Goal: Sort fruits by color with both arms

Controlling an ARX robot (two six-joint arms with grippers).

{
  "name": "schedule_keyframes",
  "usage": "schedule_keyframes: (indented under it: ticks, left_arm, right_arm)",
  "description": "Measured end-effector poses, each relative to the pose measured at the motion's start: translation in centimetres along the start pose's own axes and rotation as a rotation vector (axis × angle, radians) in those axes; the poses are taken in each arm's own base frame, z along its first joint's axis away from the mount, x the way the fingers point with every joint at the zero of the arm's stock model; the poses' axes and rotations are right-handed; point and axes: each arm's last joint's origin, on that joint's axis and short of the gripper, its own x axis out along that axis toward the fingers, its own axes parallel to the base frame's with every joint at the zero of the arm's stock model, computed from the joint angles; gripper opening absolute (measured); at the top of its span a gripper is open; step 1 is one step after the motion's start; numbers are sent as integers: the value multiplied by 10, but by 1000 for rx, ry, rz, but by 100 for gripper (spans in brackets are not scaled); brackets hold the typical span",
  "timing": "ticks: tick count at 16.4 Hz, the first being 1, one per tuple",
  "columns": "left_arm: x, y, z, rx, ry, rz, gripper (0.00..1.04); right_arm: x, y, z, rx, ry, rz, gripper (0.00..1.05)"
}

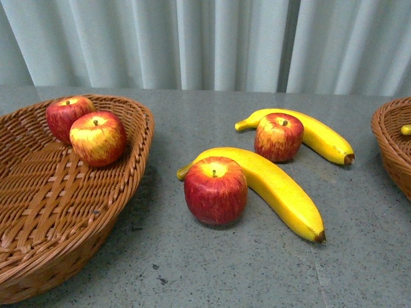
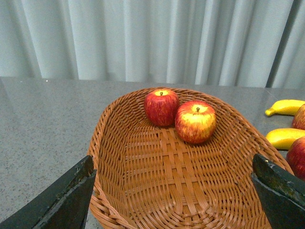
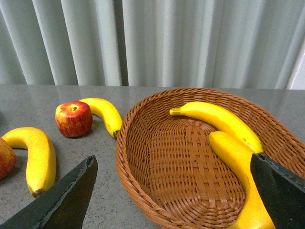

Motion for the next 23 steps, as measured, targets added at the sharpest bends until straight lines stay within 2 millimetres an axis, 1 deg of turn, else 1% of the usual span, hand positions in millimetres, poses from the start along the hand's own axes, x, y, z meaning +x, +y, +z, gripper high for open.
schedule_keyframes:
  ticks: [1, 2, 3, 4, 5, 6, 7, 8, 10, 11, 12, 13, 14, 15, 16, 17, 18, 20, 21, 22, 23]
  left_arm:
    - [0, 0, 0, 0, 0, 0, 98]
    - [0, -2, -3, -26, 112, 73, 98]
    - [3, -3, 0, -28, 200, 169, 98]
    - [4, 0, 6, -30, 181, 237, 98]
    - [7, 3, 17, -40, 129, 266, 98]
    - [10, 4, 32, -46, 70, 255, 98]
    - [14, 5, 40, -44, 47, 243, 98]
    - [18, 6, 46, -40, 28, 231, 98]
    - [22, 8, 52, -32, 12, 219, 98]
    - [30, 10, 58, -15, 4, 201, 98]
    - [49, 11, 71, 16, -5, 135, 98]
    - [66, 9, 82, 35, -8, 47, 98]
    - [87, 6, 95, 46, -16, -42, 98]
    - [109, 5, 103, 42, 17, -112, 98]
    - [128, 1, 105, 42, 62, -173, 98]
    - [146, -9, 102, 55, 111, -255, 98]
    - [159, -25, 96, 75, 164, -344, 98]
    - [176, -64, 79, 139, 257, -504, 98]
    - [186, -96, 60, 208, 323, -609, 98]
    - [193, -130, 33, 310, 384, -705, 98]
    - [194, -139, 23, 342, 409, -740, 98]
  right_arm:
    - [0, 0, 0, 0, 0, 0, 98]
    - [0, 0, 0, 0, 0, 0, 98]
    - [0, 0, 0, -1, 0, 0, 98]
    - [0, 0, 0, 0, 0, 0, 98]
    - [0, 0, 0, 0, 2, 0, 98]
    - [0, 0, 0, 0, 0, 0, 98]
    - [0, 0, 0, 0, 0, 0, 98]
    - [0, 0, 0, 0, 0, 0, 98]
    - [0, 0, 0, 0, 0, 0, 98]
    - [0, 0, 0, 0, 0, 0, 98]
    - [0, 0, 0, 0, 0, 0, 98]
    - [0, 0, 0, 0, 0, 0, 98]
    - [0, 0, 0, 0, 0, 0, 98]
    - [0, 0, 0, 0, 0, 0, 98]
    - [0, 0, 0, 0, 0, 0, 98]
    - [0, 0, 0, 0, 0, 0, 98]
    - [0, 0, 0, 0, 0, 0, 98]
    - [0, 0, 0, 0, 0, 0, 98]
    - [0, 0, 0, 0, 0, 0, 98]
    - [0, 0, 0, 0, 0, 0, 98]
    - [0, 0, 0, 0, 0, 0, 98]
